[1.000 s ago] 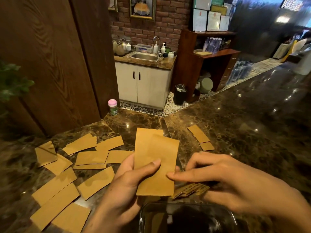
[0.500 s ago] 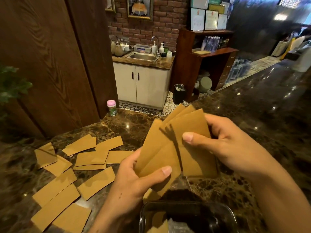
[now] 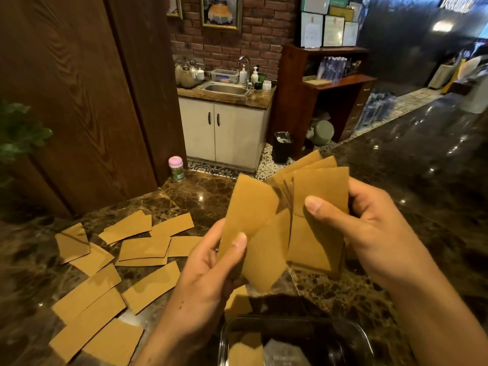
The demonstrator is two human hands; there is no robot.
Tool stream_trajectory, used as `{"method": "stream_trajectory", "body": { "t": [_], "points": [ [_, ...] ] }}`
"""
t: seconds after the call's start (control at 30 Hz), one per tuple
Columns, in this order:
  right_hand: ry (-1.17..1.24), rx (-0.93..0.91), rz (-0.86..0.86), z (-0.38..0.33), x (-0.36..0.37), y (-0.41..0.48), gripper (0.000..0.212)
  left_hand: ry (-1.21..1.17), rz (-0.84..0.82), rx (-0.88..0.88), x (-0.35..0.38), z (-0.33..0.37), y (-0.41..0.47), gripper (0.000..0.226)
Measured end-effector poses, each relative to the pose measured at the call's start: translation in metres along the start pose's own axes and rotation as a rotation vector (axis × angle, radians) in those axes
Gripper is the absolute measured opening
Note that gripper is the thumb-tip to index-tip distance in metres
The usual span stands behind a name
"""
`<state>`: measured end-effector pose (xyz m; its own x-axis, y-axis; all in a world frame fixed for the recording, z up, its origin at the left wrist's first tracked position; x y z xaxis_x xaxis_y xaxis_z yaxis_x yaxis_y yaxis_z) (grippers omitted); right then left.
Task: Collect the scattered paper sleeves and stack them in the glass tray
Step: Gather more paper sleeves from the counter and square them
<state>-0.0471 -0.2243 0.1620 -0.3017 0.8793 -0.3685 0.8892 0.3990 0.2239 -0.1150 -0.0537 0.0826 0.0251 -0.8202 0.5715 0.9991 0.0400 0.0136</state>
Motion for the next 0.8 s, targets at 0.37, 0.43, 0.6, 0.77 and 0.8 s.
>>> {"method": "stream_trajectory", "body": {
  "t": [0.37,0.43,0.6,0.77,0.8],
  "points": [
    [0.031,0.086,-0.143,0.014,0.009,-0.009,0.027,-0.082,0.246,0.155,-0.017,0.006,0.002,0.027],
    [0.01,0.05,-0.148,0.009,0.008,-0.008,0.027,-0.077,0.251,0.149,-0.019,0.004,0.001,0.032],
    [0.015,0.012,-0.182,0.006,0.006,-0.006,0.021,-0.071,0.243,0.158,-0.021,0.006,0.001,0.026],
    [0.014,0.029,-0.289,0.005,0.01,-0.006,0.021,-0.023,0.204,0.157,-0.019,0.007,0.0,0.028],
    [-0.013,0.038,-0.337,0.005,0.015,-0.006,0.022,0.006,0.191,0.157,-0.018,0.005,0.0,0.025]
  ]
}}
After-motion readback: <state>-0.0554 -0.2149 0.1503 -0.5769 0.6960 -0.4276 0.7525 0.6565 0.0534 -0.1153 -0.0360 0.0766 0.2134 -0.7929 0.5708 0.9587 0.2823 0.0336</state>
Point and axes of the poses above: each hand's wrist, its own y-axis towards the middle knuckle, its own x-axis out of the palm, z = x × y, the point moved 8 cm from there along y, towards the middle knuckle, and after that the axes turned 9 degrees about -y, right-handed, at the moved point
